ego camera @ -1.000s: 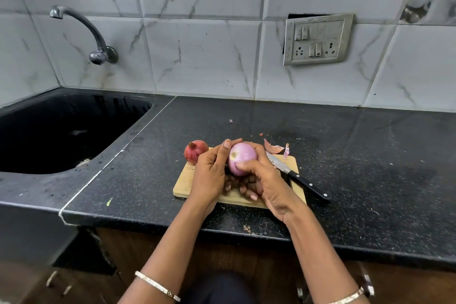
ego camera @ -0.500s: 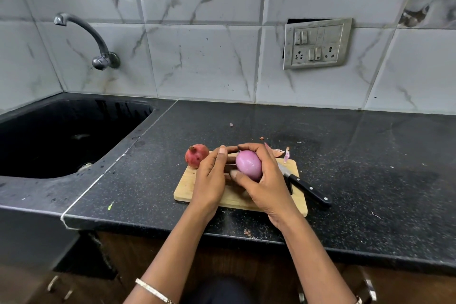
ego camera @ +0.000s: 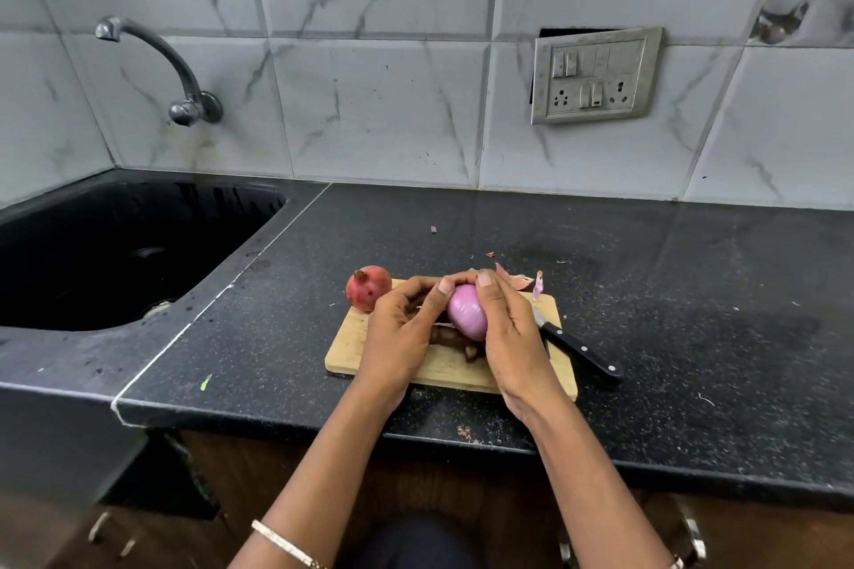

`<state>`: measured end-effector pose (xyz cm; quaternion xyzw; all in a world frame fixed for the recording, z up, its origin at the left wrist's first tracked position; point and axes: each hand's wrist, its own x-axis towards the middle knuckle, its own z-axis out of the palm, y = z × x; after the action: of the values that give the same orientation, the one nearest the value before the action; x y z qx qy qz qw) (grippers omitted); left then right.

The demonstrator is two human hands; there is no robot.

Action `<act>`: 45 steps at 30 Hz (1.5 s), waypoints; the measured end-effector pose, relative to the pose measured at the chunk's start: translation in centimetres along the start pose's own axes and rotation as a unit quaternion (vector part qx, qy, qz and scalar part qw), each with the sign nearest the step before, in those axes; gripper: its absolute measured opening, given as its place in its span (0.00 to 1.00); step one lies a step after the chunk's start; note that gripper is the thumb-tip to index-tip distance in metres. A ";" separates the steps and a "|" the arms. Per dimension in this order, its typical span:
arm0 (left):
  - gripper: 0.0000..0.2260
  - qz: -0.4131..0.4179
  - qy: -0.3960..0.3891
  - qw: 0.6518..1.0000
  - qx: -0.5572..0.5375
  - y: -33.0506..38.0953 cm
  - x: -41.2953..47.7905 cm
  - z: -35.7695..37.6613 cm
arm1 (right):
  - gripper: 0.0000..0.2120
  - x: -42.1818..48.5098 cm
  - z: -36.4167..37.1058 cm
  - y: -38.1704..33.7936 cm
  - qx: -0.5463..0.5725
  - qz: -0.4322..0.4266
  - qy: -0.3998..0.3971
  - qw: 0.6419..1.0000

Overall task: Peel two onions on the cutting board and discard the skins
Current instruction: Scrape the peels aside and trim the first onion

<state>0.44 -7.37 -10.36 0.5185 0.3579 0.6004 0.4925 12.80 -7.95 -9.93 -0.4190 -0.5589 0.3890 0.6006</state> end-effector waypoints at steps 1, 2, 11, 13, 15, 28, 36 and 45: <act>0.11 0.001 0.007 1.000 0.008 -0.1 0.0 -0.1 | 0.18 0.0 0.0 -0.1 0.013 0.013 0.003 1.000; 0.09 0.004 0.019 1.000 0.021 -0.3 0.1 -0.2 | 0.19 -0.1 0.0 -0.2 0.038 0.030 0.007 0.999; 0.12 0.162 0.182 0.960 0.135 0.0 -0.9 -1.1 | 0.33 0.2 -0.9 -1.2 0.261 0.193 -0.002 0.946; 0.11 0.207 0.232 0.930 0.199 0.5 -1.1 -2.1 | 0.25 0.1 -1.0 -1.4 0.281 0.209 0.002 0.937; 0.10 0.233 0.278 0.892 0.269 1.1 -1.2 -3.4 | 0.17 0.0 -1.0 -1.4 0.279 0.203 0.002 0.939; 0.48 -0.065 0.055 0.888 0.452 2.1 3.5 -8.9 | 0.25 2.1 1.0 -2.0 0.049 0.131 -0.076 0.987; 0.25 0.044 0.194 0.908 0.368 -0.1 3.3 -9.5 | 0.28 6.4 3.1 -0.8 -0.291 0.010 -0.111 0.950; 0.22 0.067 0.257 0.928 0.260 0.3 2.8 -10.2 | 0.31 8.1 6.5 0.6 -0.367 -0.002 -0.157 0.917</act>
<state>-9.56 -3.92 -11.38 0.4789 0.5802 0.6308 0.1902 6.88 0.28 -7.55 -0.5423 -0.7502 0.2163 0.3103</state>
